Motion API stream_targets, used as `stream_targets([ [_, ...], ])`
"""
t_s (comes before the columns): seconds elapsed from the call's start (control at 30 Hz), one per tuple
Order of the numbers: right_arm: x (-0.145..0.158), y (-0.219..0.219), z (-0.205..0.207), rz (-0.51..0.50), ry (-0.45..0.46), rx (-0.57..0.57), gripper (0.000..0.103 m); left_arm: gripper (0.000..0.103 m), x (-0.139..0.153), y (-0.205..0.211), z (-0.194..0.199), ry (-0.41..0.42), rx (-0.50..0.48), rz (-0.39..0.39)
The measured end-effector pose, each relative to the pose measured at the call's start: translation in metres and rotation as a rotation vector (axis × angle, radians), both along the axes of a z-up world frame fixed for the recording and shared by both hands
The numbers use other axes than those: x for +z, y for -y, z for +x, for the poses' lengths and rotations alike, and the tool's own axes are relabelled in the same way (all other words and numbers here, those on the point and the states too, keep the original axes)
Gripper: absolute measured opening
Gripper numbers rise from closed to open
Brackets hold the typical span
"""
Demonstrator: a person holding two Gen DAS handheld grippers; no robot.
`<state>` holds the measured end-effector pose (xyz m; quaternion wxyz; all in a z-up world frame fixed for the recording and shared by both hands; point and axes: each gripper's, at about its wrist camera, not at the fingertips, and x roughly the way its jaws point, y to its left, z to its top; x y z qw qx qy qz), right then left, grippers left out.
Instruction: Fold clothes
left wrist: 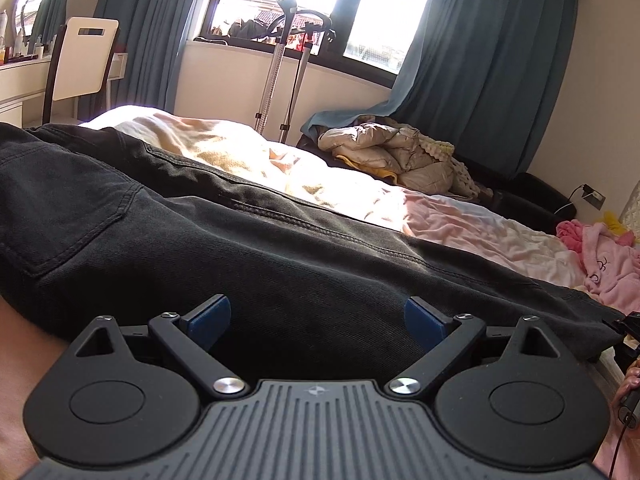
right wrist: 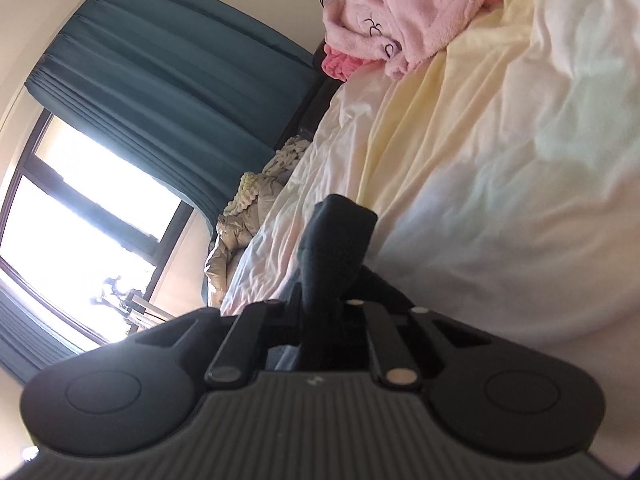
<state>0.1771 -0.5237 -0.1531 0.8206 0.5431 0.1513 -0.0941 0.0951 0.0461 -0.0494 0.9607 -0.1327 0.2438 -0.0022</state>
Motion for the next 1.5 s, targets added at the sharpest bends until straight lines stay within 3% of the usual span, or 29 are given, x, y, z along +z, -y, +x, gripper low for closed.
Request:
stream_targets([
  [0.1, 0.002, -0.003, -0.003, -0.011, -0.028, -0.036, 0.011, 0.095, 0.000, 0.000, 0.000, 0.004, 0.002, -0.004],
  [0.17, 0.004, -0.005, -0.005, -0.018, -0.047, -0.061, 0.026, 0.095, 0.000, 0.001, 0.000, 0.007, 0.002, -0.006],
  [0.23, -0.005, -0.003, -0.014, 0.063, -0.024, -0.078, 0.032, 0.095, 0.000, 0.003, 0.000, 0.010, -0.003, -0.001],
  [0.3, -0.001, -0.001, -0.023, 0.115, -0.035, -0.104, 0.044, 0.095, 0.001, 0.004, -0.002, 0.016, -0.009, 0.008],
  [0.37, 0.009, -0.002, -0.034, 0.154, -0.064, -0.134, 0.068, 0.095, 0.002, 0.004, -0.005, 0.019, -0.013, 0.011],
  [0.43, 0.018, -0.004, -0.046, 0.185, -0.084, -0.139, 0.077, 0.095, 0.002, 0.002, -0.006, 0.011, -0.019, -0.013],
  [0.67, 0.011, -0.016, -0.048, 0.287, -0.113, -0.021, 0.080, 0.095, 0.004, 0.001, -0.012, 0.011, -0.021, -0.019],
  [0.93, -0.002, -0.023, -0.003, 0.236, -0.094, 0.069, 0.081, 0.097, -0.006, 0.000, -0.008, 0.024, -0.047, -0.084],
  [1.2, -0.018, -0.003, 0.021, 0.253, 0.055, 0.030, 0.079, 0.097, -0.018, 0.013, 0.001, -0.011, -0.067, -0.021],
  [1.23, -0.018, -0.002, 0.023, 0.248, 0.062, 0.024, 0.073, 0.097, -0.019, 0.015, 0.001, -0.009, -0.074, -0.011],
  [1.33, -0.013, 0.001, 0.036, 0.161, -0.043, 0.003, 0.035, 0.097, -0.019, 0.019, -0.002, 0.005, -0.082, 0.011],
  [1.5, -0.006, -0.002, 0.040, 0.095, -0.044, -0.023, 0.021, 0.097, -0.018, 0.021, -0.004, 0.008, -0.077, 0.038],
])
